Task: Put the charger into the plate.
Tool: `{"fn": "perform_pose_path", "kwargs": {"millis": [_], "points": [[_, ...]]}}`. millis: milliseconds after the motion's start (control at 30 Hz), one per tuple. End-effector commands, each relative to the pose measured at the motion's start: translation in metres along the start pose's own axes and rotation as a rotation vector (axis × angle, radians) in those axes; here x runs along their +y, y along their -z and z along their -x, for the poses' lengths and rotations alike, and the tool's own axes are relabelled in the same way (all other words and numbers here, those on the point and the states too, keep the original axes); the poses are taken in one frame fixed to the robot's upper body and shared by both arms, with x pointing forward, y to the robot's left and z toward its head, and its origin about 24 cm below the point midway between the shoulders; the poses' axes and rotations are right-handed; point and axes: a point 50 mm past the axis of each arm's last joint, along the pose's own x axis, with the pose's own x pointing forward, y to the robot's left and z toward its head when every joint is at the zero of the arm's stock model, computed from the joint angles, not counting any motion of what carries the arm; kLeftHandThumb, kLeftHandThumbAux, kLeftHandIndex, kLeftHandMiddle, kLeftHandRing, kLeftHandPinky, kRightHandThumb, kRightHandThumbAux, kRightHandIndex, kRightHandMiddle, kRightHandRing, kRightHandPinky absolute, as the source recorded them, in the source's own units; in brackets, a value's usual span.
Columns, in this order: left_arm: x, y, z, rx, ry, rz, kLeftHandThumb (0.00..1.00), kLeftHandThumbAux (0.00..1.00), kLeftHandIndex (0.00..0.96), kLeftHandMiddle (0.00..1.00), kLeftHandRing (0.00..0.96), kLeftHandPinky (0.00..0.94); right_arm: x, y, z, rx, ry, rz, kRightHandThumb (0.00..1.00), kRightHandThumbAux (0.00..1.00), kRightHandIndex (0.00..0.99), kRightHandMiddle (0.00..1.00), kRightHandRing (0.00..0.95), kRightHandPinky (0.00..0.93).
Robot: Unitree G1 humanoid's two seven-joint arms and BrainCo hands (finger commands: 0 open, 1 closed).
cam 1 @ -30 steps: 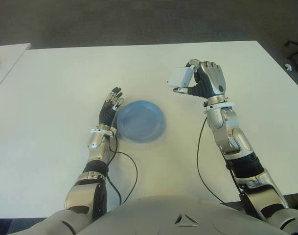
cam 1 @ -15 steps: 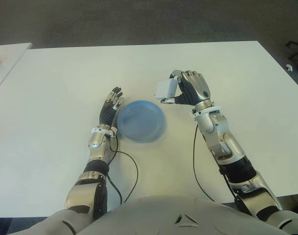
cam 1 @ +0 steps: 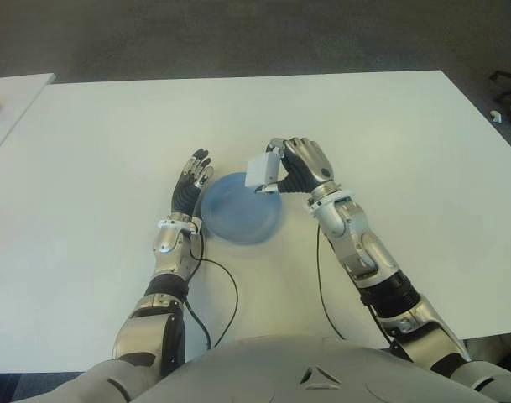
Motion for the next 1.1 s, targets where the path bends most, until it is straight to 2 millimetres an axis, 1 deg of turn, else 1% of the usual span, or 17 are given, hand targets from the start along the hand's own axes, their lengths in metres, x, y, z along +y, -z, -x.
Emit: {"fn": "perform_pose_path", "kwargs": {"millis": [33, 433, 500, 567, 600, 633, 667, 733, 800, 867, 933, 967, 1033, 1067, 1100], "points": [[-0.002, 0.022, 0.016, 0.111, -0.032, 0.049, 0.073, 0.521, 0.0, 0.031, 0.008, 0.0, 0.013, -0.002, -0.005, -0.006, -0.038, -0.046, 0.742, 0.708, 0.441, 0.85, 0.856, 0.868], [-0.001, 0.023, 0.017, 0.126, -0.036, 0.059, 0.051, 0.497, 0.0, 0.049, 0.018, 0.0, 0.04, -0.004, -0.019, -0.021, -0.07, -0.094, 0.738, 0.708, 0.441, 0.842, 0.849, 0.869], [-0.003, 0.023, 0.017, 0.119, -0.031, 0.071, 0.045, 0.496, 0.0, 0.045, 0.017, 0.0, 0.029, -0.001, -0.014, -0.021, -0.043, -0.069, 0.738, 0.708, 0.441, 0.837, 0.845, 0.863], [-0.003, 0.023, 0.017, 0.115, -0.024, 0.11, 0.038, 0.502, 0.0, 0.03, 0.01, 0.0, 0.023, 0.0, -0.01, -0.02, -0.01, -0.034, 0.738, 0.707, 0.441, 0.825, 0.838, 0.848], [-0.003, 0.023, 0.017, 0.113, -0.019, 0.135, 0.03, 0.488, 0.0, 0.024, 0.008, 0.005, 0.023, 0.0, -0.01, -0.02, 0.006, -0.016, 0.737, 0.707, 0.442, 0.806, 0.823, 0.823], [0.011, 0.029, 0.025, 0.153, -0.027, 0.117, 0.019, 0.468, 0.0, 0.015, 0.005, 0.014, 0.031, -0.001, -0.013, -0.023, -0.027, -0.029, 0.735, 0.706, 0.443, 0.779, 0.802, 0.785], [0.022, 0.032, 0.031, 0.183, -0.034, 0.101, 0.024, 0.496, 0.0, 0.011, 0.006, 0.009, 0.036, -0.002, -0.015, -0.025, -0.054, -0.04, 0.734, 0.706, 0.442, 0.777, 0.808, 0.802], [0.018, 0.03, 0.029, 0.172, -0.024, 0.075, 0.026, 0.514, 0.0, 0.012, 0.005, 0.004, 0.043, -0.003, -0.017, -0.011, -0.081, -0.08, 0.734, 0.706, 0.442, 0.784, 0.815, 0.825], [0.009, 0.027, 0.024, 0.145, -0.012, 0.074, 0.025, 0.52, 0.0, 0.014, 0.005, 0.002, 0.043, -0.002, -0.017, -0.002, -0.077, -0.099, 0.735, 0.706, 0.442, 0.792, 0.82, 0.84], [0.004, 0.025, 0.021, 0.135, -0.008, 0.075, 0.022, 0.519, 0.0, 0.017, 0.005, 0.0, 0.045, -0.001, -0.017, -0.006, -0.075, -0.112, 0.736, 0.707, 0.441, 0.802, 0.824, 0.847], [0.001, 0.024, 0.019, 0.129, -0.007, 0.075, 0.02, 0.514, 0.0, 0.023, 0.007, 0.0, 0.046, 0.0, -0.018, -0.015, -0.072, -0.114, 0.734, 0.706, 0.44, 0.783, 0.793, 0.782], [0.001, 0.024, 0.019, 0.128, -0.008, 0.075, 0.019, 0.512, 0.0, 0.026, 0.009, 0.0, 0.047, 0.0, -0.019, -0.02, -0.071, -0.113, 0.733, 0.707, 0.438, 0.763, 0.762, 0.729], [0.001, 0.024, 0.019, 0.129, -0.01, 0.074, 0.018, 0.509, 0.0, 0.028, 0.01, 0.0, 0.048, 0.002, -0.019, -0.029, -0.066, -0.095, 0.732, 0.707, 0.436, 0.746, 0.735, 0.682], [0.001, 0.024, 0.019, 0.13, -0.012, 0.073, 0.017, 0.507, 0.0, 0.029, 0.01, 0.0, 0.049, 0.003, -0.019, -0.035, -0.067, -0.074, 0.718, 0.705, 0.43, 0.654, 0.676, 0.617], [0.001, 0.024, 0.019, 0.132, -0.013, 0.072, 0.016, 0.505, 0.0, 0.028, 0.009, 0.0, 0.05, 0.005, -0.018, -0.039, -0.069, -0.059, 0.674, 0.643, 0.38, 0.563, 0.586, 0.551]]}}
